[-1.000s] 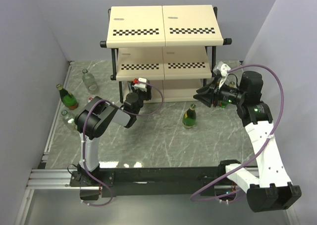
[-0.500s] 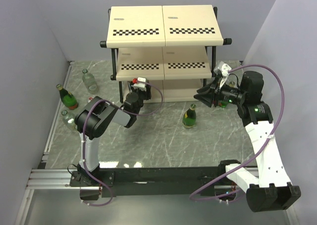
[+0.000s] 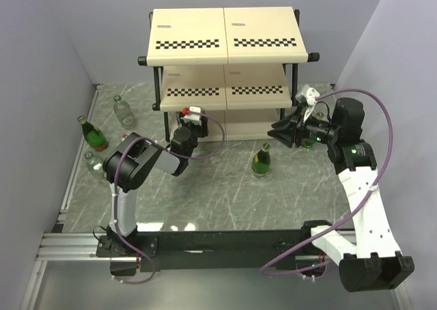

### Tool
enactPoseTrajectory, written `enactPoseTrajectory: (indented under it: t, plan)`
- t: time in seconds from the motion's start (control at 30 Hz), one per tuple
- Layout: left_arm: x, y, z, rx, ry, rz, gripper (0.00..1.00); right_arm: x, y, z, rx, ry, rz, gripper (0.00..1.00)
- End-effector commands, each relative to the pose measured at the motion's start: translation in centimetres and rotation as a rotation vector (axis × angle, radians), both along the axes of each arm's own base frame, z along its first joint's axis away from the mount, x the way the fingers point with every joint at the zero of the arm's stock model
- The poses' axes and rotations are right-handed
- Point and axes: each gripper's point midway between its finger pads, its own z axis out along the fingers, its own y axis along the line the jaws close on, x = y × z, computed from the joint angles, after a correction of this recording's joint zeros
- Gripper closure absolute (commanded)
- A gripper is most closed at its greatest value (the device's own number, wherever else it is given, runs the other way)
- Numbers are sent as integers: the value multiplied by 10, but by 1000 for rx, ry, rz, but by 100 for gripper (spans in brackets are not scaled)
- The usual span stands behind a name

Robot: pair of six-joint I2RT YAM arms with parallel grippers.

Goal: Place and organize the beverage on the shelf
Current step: Place the drink on the shelf.

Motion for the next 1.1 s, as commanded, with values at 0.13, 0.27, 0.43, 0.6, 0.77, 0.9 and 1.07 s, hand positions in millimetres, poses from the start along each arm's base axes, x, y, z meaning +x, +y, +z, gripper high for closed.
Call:
enactPoseTrajectory:
  t: [0.13,0.27,0.43,0.6,0.77,0.9,1.07]
  plan:
    - [10,-1,51,-102,-129,20,46,-1,-1,4,8,-27,9,59]
    - [10,-1,51,-103,-124,23,45,0,-1,3,9,-25,7,59]
    - [10,0,49,-102,-116,27,40,-1,-2,4,11,-26,8,59]
    - [10,1,48,-98,-112,33,38,0,-3,4,11,-26,4,59]
    - [9,1,49,-99,-113,33,32,-1,-3,5,14,-28,6,59]
    - [9,2,52,-102,-117,35,27,-1,-3,4,13,-28,5,59]
    - [6,2,53,-106,-117,31,25,-1,-3,4,14,-27,4,59]
